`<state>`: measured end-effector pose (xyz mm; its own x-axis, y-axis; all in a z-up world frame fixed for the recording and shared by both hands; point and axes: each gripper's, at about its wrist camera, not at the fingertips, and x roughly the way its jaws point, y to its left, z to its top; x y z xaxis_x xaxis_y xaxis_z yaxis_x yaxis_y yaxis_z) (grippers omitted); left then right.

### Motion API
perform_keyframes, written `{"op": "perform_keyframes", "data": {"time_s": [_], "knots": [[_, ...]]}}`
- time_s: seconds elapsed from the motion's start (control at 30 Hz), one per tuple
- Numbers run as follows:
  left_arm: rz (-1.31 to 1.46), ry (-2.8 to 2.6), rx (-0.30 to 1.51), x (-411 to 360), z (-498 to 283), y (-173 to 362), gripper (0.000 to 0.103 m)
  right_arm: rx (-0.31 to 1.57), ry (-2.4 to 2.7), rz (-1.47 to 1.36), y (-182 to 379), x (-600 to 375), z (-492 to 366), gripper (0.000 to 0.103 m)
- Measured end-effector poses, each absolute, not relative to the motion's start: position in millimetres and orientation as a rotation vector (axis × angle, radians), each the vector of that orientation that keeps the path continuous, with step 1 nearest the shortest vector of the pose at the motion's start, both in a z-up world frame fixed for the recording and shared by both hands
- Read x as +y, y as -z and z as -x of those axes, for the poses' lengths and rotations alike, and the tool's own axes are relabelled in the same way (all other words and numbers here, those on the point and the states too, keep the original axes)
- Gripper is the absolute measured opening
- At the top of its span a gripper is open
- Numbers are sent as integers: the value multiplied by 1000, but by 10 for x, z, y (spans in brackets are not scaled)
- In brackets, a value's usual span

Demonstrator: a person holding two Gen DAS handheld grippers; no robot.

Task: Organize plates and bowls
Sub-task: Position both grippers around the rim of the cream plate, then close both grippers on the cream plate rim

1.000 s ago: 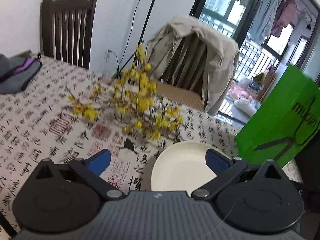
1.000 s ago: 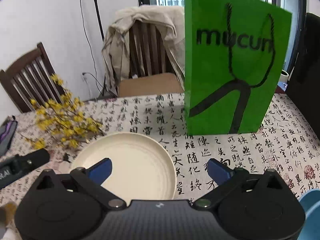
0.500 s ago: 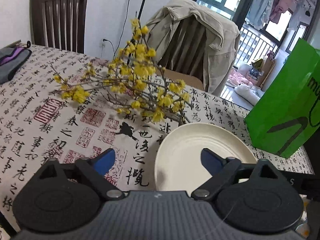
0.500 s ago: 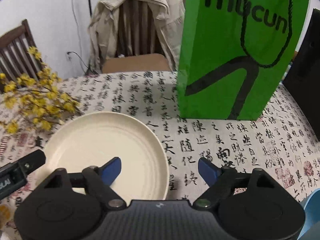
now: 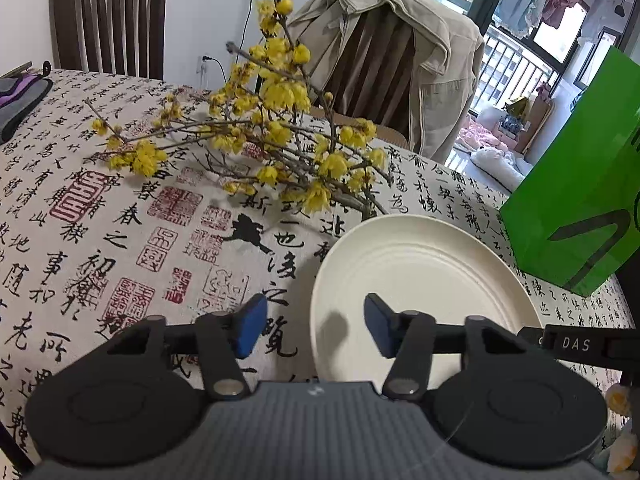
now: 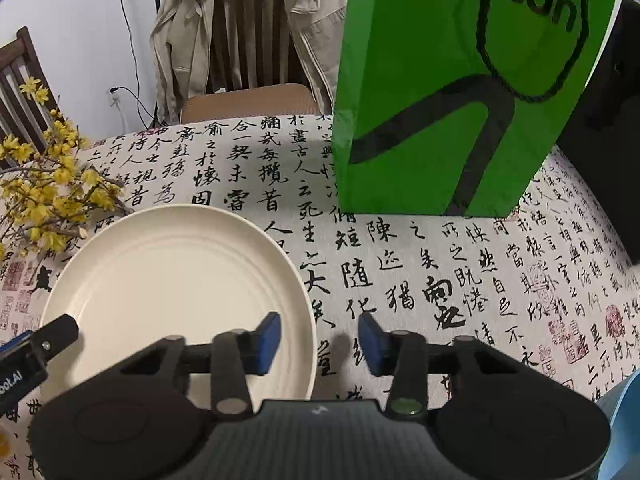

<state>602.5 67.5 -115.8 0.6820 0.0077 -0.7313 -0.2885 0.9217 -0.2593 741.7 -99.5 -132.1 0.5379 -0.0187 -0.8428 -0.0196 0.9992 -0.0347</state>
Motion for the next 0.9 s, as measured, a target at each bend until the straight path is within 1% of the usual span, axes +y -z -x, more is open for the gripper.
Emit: {"op": "perform_keyframes", "data": {"time_s": [0.07,0.1,0.17,0.2,0.27,0.33,0.43,0.57,0.9], "knots": [[369,-169,813,660,-6027,1168,48,1010,-6,39,1340,-993,-7418,27],[371,-165,818,660,-6030,1174,47,1011,-9,40,1348,-989,-7417,26],[375,-155,824,662,-6033,1181,39,1008,-20,37,1352,-985,-7409,25],[371,-154,823,656,-6034,1180,37,1008,-24,36,1353,-981,-7409,23],[367,-150,824,648,-6039,1183,27,1005,-33,44,1355,-962,-7400,19],[363,-145,827,641,-6049,1197,24,1001,-45,65,1361,-922,-7386,16],[355,-136,825,623,-6053,1207,19,990,-48,104,1364,-867,-7360,16],[332,-143,820,598,-6059,1210,17,989,-62,111,1357,-884,-7355,16],[266,-145,818,523,-6072,1199,17,970,-65,176,1367,-822,-7321,16]]}}
